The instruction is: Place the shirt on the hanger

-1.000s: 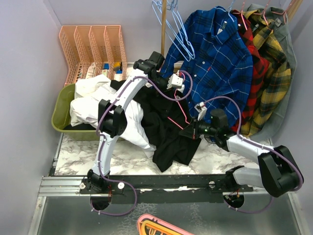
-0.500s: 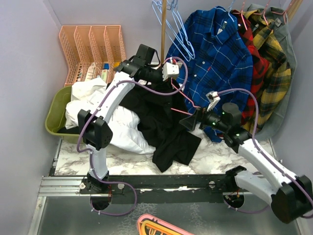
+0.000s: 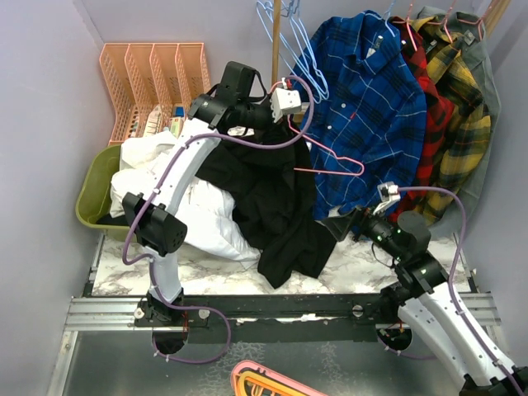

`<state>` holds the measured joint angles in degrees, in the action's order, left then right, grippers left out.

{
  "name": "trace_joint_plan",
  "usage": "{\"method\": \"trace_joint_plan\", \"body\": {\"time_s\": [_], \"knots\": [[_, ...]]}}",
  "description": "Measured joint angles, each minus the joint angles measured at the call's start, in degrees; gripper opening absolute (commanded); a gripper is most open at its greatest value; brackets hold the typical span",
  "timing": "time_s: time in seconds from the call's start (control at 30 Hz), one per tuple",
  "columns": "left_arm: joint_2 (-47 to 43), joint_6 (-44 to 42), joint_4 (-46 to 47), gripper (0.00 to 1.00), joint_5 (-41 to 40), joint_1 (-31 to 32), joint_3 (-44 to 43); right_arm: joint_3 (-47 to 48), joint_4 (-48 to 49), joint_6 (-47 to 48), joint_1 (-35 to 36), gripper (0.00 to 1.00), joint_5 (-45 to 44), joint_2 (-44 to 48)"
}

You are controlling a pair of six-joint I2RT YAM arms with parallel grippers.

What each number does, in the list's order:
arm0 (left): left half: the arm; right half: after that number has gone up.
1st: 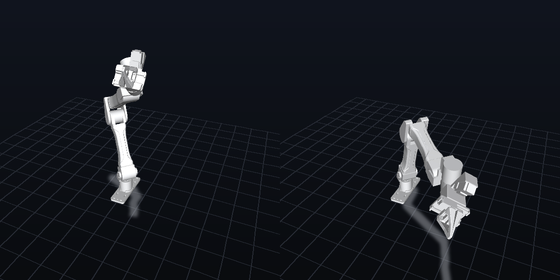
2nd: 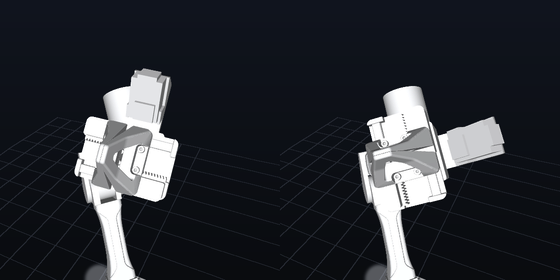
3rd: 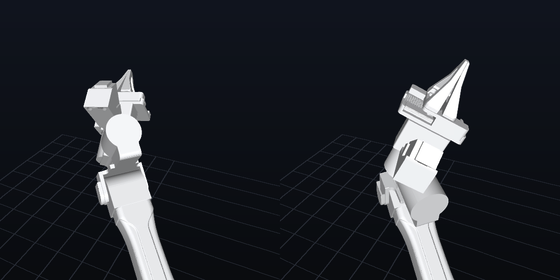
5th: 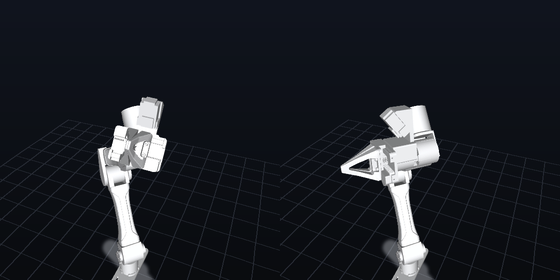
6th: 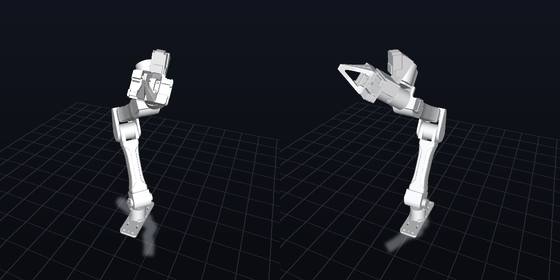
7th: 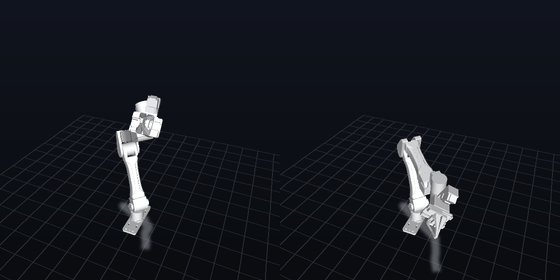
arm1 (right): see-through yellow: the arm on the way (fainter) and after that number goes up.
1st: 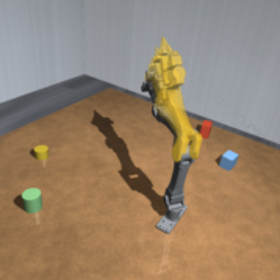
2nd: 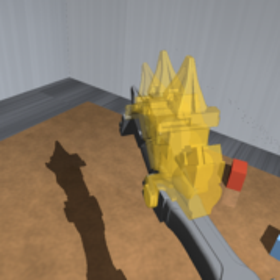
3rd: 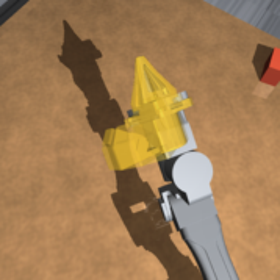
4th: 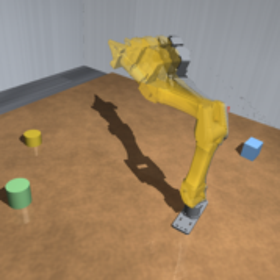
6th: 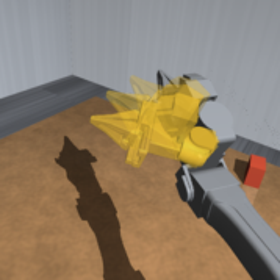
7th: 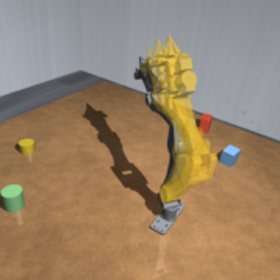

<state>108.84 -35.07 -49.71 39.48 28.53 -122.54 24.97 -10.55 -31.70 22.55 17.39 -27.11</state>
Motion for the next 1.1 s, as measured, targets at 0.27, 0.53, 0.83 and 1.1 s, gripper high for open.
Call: {"method": "trace_joint_plan", "body": {"time_s": [0.27,0.53,0.83,1.1], "knots": [[-2.8,-1.9,-7.1,0.00,1.2,2.6,-3.5,-12.9,13.8,-3.0,0.0,0.91,-1.5,2.0],[-5.2,-2.6,-9.7,0.00,1.4,4.2,-4.4,-13.7,35.5,-4.0,0.0,0.92,0.1,-17.6],[-5.2,-2.6,-11.0,0.00,1.4,4.2,-4.4,-10.8,47.7,-4.6,0.0,0.87,2.0,-25.4],[-5.2,-2.2,-11.2,0.00,1.5,4.4,-4.7,-10.6,54.6,-7.0,0.0,0.82,4.2,-30.4]]}}
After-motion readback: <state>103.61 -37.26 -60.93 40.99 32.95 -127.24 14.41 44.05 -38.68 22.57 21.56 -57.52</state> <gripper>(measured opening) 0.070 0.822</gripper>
